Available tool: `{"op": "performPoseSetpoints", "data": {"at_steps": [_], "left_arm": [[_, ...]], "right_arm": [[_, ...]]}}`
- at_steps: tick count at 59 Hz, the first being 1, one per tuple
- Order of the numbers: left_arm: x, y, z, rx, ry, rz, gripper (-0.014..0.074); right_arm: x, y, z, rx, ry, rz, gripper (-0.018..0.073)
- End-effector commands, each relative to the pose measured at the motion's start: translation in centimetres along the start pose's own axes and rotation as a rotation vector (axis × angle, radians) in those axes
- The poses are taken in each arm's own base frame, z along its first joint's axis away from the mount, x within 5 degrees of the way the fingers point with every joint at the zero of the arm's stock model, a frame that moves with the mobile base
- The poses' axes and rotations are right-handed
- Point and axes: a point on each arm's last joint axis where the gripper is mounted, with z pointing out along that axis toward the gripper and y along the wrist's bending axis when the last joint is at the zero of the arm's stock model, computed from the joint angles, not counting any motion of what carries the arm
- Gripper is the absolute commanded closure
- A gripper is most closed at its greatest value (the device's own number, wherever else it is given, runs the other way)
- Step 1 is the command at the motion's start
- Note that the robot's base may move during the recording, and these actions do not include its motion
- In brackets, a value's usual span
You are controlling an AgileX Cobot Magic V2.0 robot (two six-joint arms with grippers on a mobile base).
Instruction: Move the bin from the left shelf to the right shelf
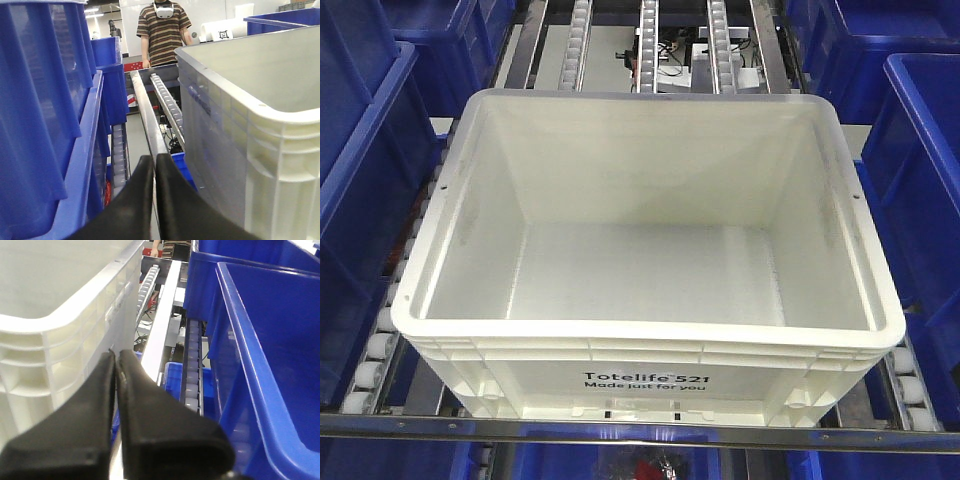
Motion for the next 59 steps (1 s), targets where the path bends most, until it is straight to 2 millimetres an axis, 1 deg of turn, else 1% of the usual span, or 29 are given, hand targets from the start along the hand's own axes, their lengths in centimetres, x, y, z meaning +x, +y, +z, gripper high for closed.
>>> {"op": "performPoseSetpoints", "data": {"at_steps": [1,59], "left_arm": [[-0.30,0.11,-0.09,-0.016,-0.074,-0.010,0.0603],[-0.30,0.11,-0.09,-0.016,-0.074,-0.010,0.0603]], "right_arm": [[-0.05,-0.07,-0.03,0.014,-0.059,-0.002,0.0566],[-0.05,-0.07,-0.03,0.014,-0.059,-0.002,0.0566]]}}
